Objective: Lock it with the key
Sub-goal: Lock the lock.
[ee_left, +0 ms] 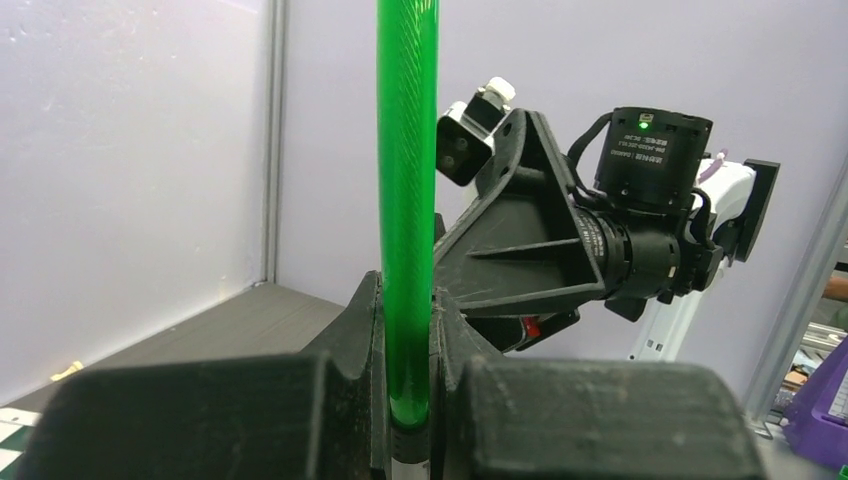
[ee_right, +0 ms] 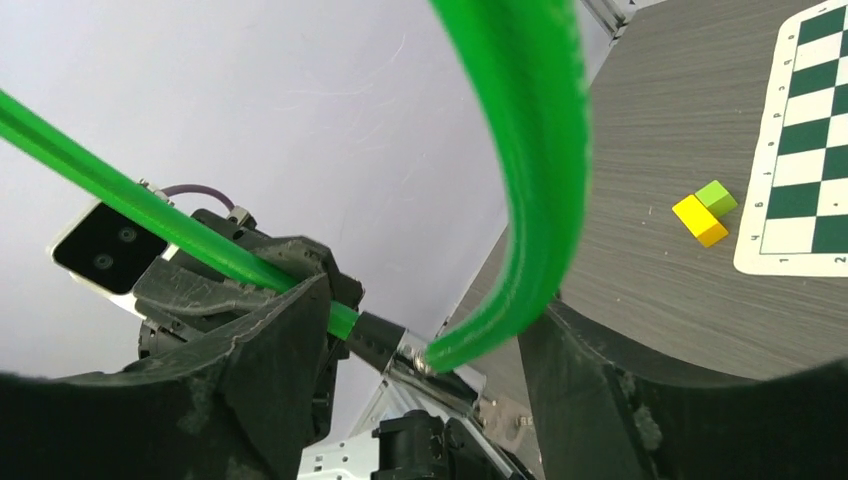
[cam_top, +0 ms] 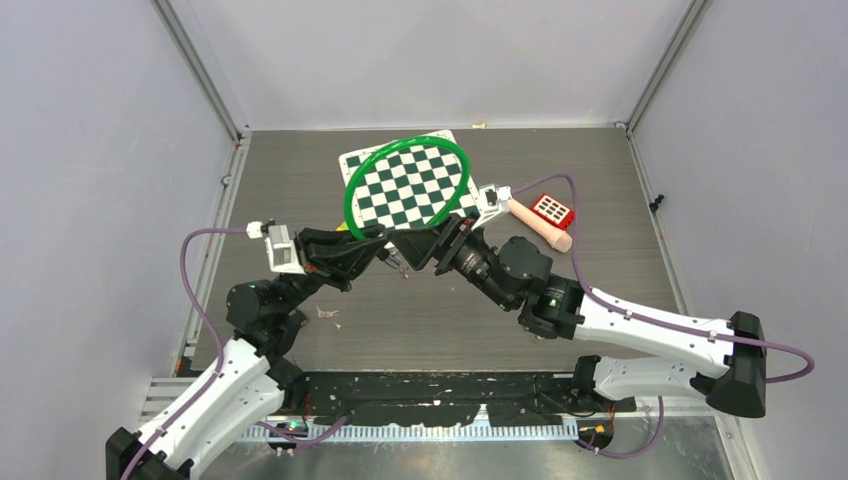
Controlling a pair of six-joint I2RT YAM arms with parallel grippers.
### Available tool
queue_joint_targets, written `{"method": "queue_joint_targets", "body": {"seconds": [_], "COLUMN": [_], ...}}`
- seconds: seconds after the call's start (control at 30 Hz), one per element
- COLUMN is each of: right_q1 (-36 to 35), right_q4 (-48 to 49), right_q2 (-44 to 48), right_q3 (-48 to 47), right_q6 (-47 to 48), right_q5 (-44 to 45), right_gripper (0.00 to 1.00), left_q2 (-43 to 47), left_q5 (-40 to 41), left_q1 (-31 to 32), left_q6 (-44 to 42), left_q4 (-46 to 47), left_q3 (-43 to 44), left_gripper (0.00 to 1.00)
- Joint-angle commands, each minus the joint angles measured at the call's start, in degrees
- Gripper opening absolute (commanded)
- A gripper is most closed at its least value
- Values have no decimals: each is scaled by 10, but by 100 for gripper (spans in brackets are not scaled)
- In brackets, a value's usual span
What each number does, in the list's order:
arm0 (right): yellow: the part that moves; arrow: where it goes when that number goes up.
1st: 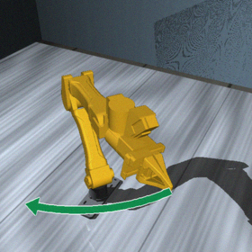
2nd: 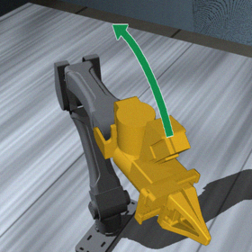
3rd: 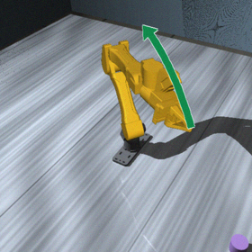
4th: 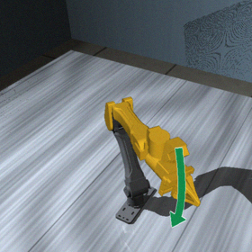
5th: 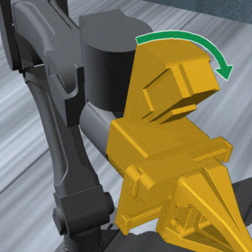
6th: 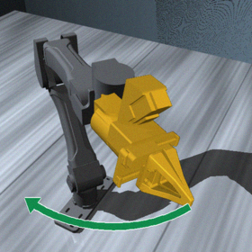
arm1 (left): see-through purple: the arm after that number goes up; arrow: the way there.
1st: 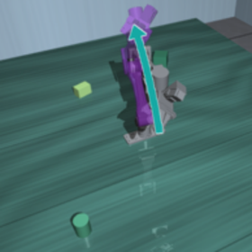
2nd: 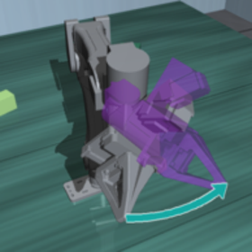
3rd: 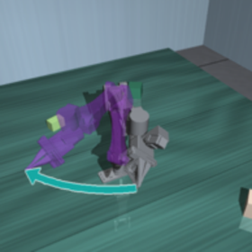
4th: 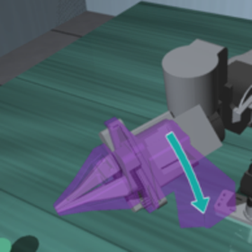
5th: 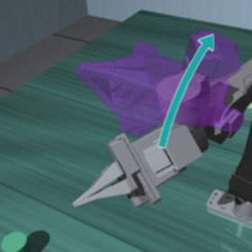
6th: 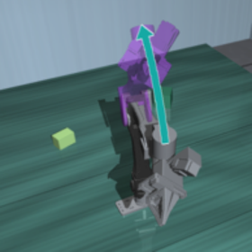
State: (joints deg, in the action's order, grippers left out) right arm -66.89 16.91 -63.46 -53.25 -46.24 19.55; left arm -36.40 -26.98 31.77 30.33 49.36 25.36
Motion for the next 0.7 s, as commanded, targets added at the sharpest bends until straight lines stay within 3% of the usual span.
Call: {"method": "queue_joint_targets", "body": {"seconds": [0.0, 0.17, 0.37, 0.53, 0.67], "right_q1": [-3, 0, 1, 16, 24], "right_q4": [25, 36, 71, 44, 80], "right_q2": [49, 92, 163, 165, 135], "right_q3": [17, 69, 143, 126, 116], "right_q6": [15, 55, 139, 150, 141], "right_q5": [6, -4, -36, -94, -161], "right_gripper": [79, 89, 91, 91, 91], "left_q2": [14, 34, 61, 64, 78], "left_q5": [36, 54, 77, 68, 57], "left_q1": [0, 0, 0, 0, -1], "left_q6": [-11, -14, -6, 41, 87], "left_q4": [26, 17, -21, -107, -89], "left_q3": [22, 14, 30, 78, 78], "left_gripper": [0, 0, 0, 0, 0]}}
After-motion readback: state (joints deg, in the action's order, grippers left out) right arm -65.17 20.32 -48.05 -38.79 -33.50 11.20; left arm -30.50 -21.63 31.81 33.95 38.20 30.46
